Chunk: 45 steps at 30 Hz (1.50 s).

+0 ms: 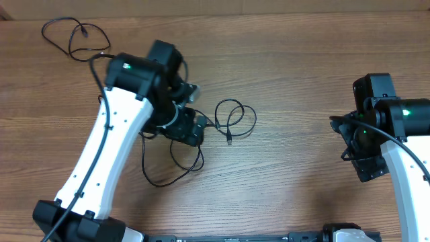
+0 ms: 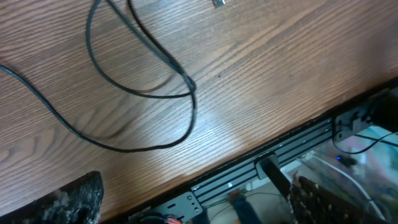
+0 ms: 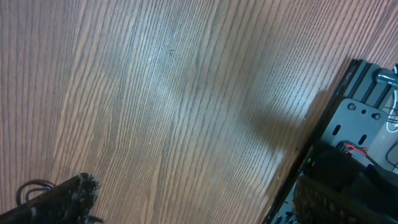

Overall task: Untangle cables
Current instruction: 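Move the left gripper to the center cables and grasp one cable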

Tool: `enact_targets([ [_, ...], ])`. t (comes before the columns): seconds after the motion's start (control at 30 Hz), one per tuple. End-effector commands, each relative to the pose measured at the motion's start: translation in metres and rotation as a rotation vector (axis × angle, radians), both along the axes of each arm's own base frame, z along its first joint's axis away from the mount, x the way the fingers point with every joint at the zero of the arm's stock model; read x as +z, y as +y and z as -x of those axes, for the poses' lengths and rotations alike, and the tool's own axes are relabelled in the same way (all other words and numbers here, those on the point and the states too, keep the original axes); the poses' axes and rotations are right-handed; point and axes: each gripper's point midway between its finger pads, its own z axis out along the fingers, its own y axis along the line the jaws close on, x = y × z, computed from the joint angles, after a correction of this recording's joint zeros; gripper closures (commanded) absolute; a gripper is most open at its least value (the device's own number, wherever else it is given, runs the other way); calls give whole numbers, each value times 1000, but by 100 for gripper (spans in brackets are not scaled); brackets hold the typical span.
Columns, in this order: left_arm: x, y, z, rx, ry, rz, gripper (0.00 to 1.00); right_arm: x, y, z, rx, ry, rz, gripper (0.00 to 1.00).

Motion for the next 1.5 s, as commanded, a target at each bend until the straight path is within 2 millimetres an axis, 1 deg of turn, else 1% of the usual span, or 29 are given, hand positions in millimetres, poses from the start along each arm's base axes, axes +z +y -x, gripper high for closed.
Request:
enact_targets([
  [0.0,-6,1,5,30,-19,-110,5,9,-1,-2,-10,-41,1,0],
  [0.1,-15,0,10,26,-15,-166,5,9,-1,-2,-10,-41,1,0],
  [0.17,-24,-5,13,8,-6,-170,5,9,-1,-2,-10,-41,1,0],
  [0.3,-53,-12,18,6,15,-181,6,9,-1,-2,-10,-41,1,0],
  [0.43,-84,-20,25,6,50,-161,12,9,-1,-2,-10,-41,1,0],
  [0.57,-105,-18,31,-1,67,-173,14,9,-1,-2,-10,-41,1,0],
  [0.7,-116,-12,32,-3,61,-199,19,9,-1,-2,-10,-41,1,0],
  [0.87,-119,-16,30,-1,55,-182,32,9,-1,-2,-10,-41,1,0],
  [1.03,-120,-18,28,-1,44,-174,33,9,-1,-2,-10,-41,1,0],
  [1.27,-139,-17,29,11,40,-173,33,9,-1,-2,-10,-41,1,0],
  [1.3,-140,-17,29,11,38,-173,36,9,-1,-2,-10,-41,1,0],
  [1.4,-140,-17,28,12,35,-171,40,9,-1,-2,-10,-41,1,0],
  [1.47,-139,-17,27,12,34,-171,44,9,-1,-2,-9,-41,1,0],
])
